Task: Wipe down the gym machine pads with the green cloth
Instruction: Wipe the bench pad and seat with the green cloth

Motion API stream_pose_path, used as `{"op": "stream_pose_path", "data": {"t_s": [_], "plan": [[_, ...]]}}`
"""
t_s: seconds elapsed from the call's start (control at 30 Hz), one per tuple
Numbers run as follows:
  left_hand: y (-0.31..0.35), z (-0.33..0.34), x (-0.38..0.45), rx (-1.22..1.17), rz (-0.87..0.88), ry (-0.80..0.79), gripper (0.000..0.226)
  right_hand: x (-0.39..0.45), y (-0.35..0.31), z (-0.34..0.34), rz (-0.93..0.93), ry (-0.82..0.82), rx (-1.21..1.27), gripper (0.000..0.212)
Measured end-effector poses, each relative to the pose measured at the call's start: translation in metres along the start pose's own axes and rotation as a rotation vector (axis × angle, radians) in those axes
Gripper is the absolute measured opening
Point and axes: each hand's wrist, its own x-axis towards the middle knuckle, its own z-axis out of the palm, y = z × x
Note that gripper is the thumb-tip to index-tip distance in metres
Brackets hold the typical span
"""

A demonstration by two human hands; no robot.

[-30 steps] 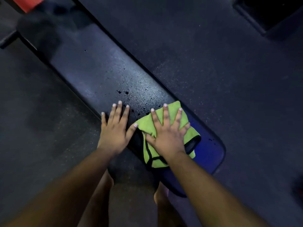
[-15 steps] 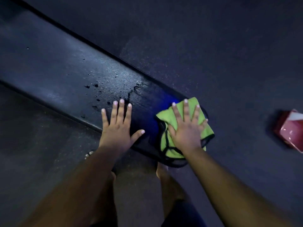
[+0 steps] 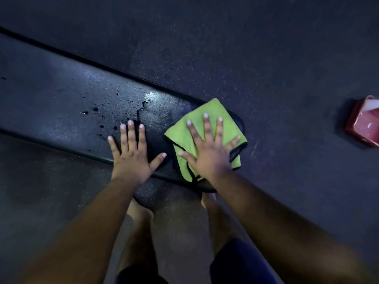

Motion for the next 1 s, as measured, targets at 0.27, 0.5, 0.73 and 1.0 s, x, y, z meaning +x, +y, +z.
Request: {"op": "stream_pose_path", "data": {"t_s": [0.27, 0.5, 0.73, 1.0], "plan": [[0.001, -0.009, 0.001, -0.018, -0.026, -0.099, 0.108, -0.031, 0.017, 0.007, -0.088, 0.001, -0.043, 0.091], [0.002, -0.006, 0.002, -0.030, -0.016, -0.089, 0.108, 0.011, 0.041, -0.005, 0.018, 0.028, 0.026, 0.084], [0.001, -0.004, 0.001, -0.036, -0.003, -0.064, 0.108, -0.037, 0.032, 0.014, 0.070, 0.026, 0.029, 0.091], [-0.001, 0.005, 0.002, -0.041, 0.010, 0.019, 0.107, 0.014, 0.028, -0.002, 0.002, 0.057, -0.037, 0.091]]}}
